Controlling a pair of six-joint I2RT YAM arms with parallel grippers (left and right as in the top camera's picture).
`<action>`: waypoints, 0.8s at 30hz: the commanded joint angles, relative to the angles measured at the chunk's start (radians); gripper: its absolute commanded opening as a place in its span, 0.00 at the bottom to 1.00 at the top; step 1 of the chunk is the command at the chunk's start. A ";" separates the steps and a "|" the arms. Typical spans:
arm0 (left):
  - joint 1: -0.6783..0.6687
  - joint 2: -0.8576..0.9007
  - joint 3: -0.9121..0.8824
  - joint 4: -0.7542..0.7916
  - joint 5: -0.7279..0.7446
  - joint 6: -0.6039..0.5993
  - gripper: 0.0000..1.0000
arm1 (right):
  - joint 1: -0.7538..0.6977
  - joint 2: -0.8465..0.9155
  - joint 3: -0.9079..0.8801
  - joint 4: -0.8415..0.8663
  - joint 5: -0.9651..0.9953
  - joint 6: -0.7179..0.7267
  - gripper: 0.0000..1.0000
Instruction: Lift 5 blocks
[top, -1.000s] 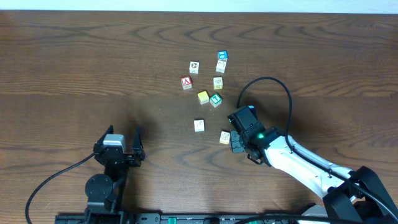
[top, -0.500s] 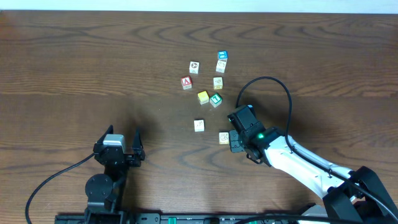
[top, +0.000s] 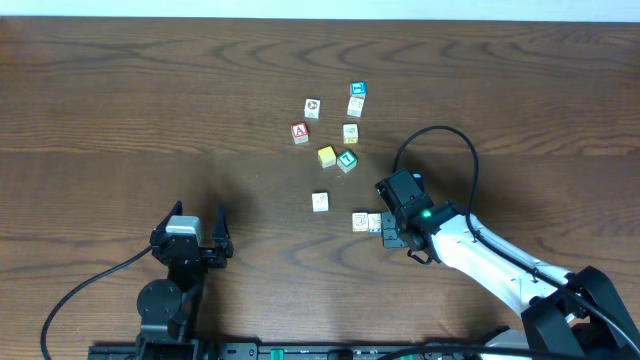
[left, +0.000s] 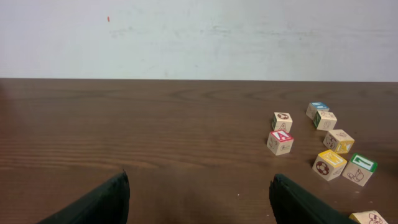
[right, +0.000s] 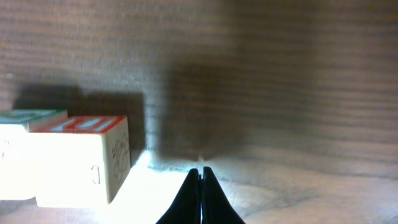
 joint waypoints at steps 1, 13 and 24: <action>0.005 0.000 -0.012 -0.040 0.018 -0.005 0.73 | -0.002 -0.009 -0.002 -0.014 -0.060 0.026 0.01; 0.005 0.000 -0.012 -0.040 0.017 -0.005 0.72 | -0.018 -0.095 0.130 -0.199 0.098 0.049 0.01; 0.005 0.000 -0.012 -0.040 0.018 -0.005 0.73 | -0.069 -0.021 0.456 -0.146 -0.071 -0.307 0.56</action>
